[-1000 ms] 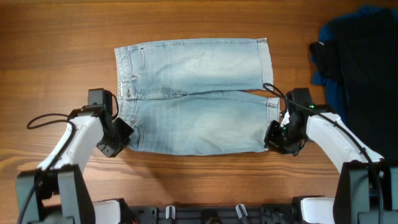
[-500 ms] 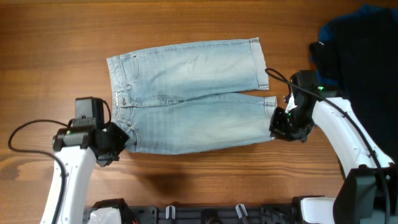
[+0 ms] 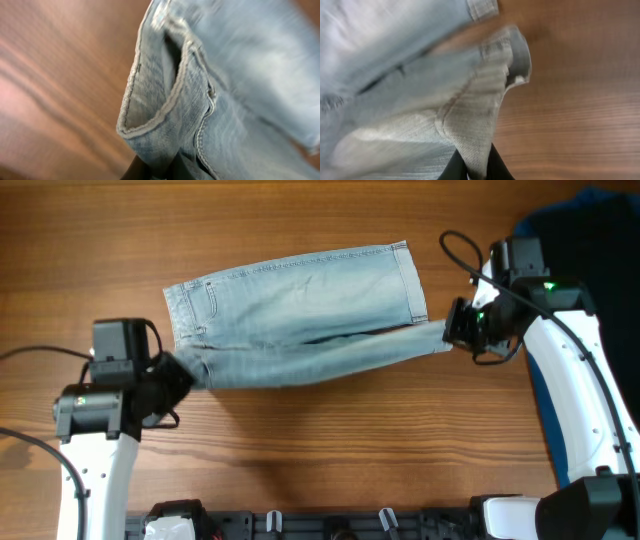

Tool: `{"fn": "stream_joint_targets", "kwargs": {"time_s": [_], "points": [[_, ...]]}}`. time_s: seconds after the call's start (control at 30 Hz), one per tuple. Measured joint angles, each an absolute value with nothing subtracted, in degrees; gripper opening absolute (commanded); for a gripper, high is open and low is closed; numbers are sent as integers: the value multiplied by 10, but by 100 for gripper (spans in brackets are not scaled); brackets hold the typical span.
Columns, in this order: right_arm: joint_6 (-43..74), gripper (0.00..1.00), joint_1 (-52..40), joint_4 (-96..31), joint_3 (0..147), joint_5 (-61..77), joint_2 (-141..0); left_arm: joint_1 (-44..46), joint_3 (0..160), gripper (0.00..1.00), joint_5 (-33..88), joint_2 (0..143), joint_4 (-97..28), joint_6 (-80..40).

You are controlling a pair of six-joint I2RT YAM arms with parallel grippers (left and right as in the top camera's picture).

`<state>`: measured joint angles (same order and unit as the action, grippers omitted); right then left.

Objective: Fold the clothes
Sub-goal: 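Lift the near edge and fold it over toward the far edge with both grippers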

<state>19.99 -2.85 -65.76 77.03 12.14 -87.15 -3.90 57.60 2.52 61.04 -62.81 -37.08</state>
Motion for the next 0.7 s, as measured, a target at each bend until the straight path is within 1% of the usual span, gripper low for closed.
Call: {"fn": "stream_joint_targets", "kwargs": {"time_s": [0.17, 0.4, 0.7], "points": [[198, 4, -29, -579, 783, 122, -872, -38, 607, 4, 20, 633, -575, -371], [198, 4, -29, -451, 783, 122, -897, -37, 607, 4, 15, 709, -404, -371], [198, 4, -30, -380, 784, 119, -992, -37, 608, 4, 15, 809, -274, -371]]}}
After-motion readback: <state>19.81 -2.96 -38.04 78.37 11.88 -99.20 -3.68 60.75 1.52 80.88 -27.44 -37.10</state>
